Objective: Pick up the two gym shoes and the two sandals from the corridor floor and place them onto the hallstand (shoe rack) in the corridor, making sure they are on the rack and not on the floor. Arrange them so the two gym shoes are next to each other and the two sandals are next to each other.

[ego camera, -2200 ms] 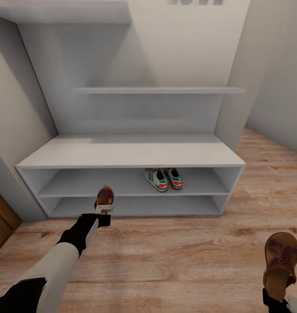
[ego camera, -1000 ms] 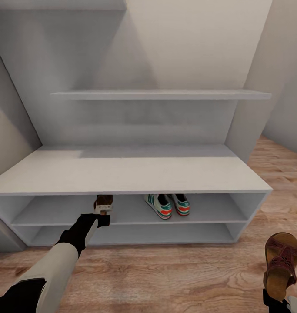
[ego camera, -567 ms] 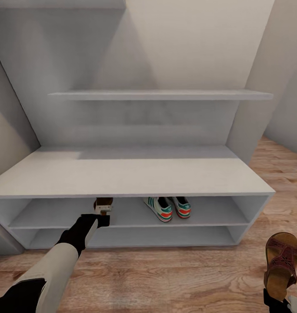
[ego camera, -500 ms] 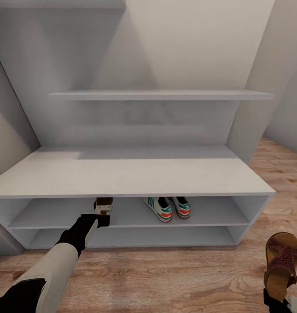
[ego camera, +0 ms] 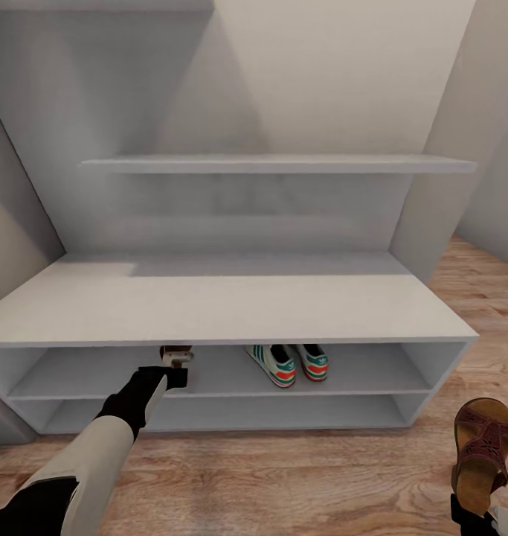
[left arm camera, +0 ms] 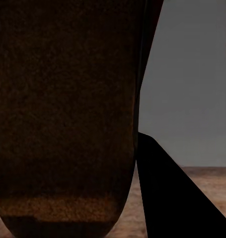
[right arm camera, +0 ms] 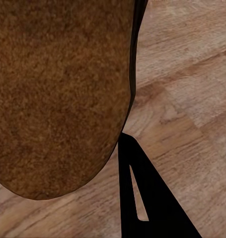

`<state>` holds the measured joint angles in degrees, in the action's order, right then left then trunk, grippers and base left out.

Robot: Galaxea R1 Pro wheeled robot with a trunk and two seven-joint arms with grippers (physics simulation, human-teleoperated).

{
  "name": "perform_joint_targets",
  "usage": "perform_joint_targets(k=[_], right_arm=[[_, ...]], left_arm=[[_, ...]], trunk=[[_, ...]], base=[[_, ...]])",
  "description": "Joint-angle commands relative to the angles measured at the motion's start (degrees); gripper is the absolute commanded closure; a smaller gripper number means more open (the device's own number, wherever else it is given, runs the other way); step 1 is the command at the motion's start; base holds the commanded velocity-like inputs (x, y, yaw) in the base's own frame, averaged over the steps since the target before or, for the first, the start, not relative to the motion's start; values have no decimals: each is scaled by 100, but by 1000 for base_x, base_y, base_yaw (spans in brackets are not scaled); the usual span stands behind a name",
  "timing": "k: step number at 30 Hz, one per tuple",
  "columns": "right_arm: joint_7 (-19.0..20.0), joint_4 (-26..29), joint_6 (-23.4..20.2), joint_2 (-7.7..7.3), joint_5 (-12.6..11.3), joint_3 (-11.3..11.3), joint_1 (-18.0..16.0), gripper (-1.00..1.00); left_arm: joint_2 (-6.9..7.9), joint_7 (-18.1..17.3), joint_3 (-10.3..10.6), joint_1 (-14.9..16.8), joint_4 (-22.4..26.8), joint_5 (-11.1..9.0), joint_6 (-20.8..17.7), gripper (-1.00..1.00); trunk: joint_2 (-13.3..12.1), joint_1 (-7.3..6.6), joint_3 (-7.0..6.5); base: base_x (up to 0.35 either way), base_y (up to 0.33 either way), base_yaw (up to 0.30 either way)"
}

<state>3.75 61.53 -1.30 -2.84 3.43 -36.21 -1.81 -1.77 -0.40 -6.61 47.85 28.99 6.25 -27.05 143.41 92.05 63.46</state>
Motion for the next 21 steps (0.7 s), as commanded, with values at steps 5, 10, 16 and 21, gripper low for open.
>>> perform_joint_targets(k=[5, 10, 16, 21], right_arm=[[38, 5, -14, 3, 34, -18, -4, 100], [38, 6, -17, 3, 36, -18, -4, 100], [38, 1, -19, 3, 35, -18, -4, 100], [38, -1, -19, 5, 38, -13, -4, 100]], left_arm=[[-8, -19, -42, 9, 11, 84, -22, -100], [12, -5, -42, 11, 11, 87, -17, -100], [26, -14, -42, 5, 18, 79, -5, -100], [27, -20, -42, -2, 19, 78, -3, -100]], trunk=[[2, -1, 5], [2, -1, 5], [2, -1, 5], [2, -1, 5]], base=[[1, 0, 0], [0, 0, 0], [0, 0, 0], [-5, 0, 0]])
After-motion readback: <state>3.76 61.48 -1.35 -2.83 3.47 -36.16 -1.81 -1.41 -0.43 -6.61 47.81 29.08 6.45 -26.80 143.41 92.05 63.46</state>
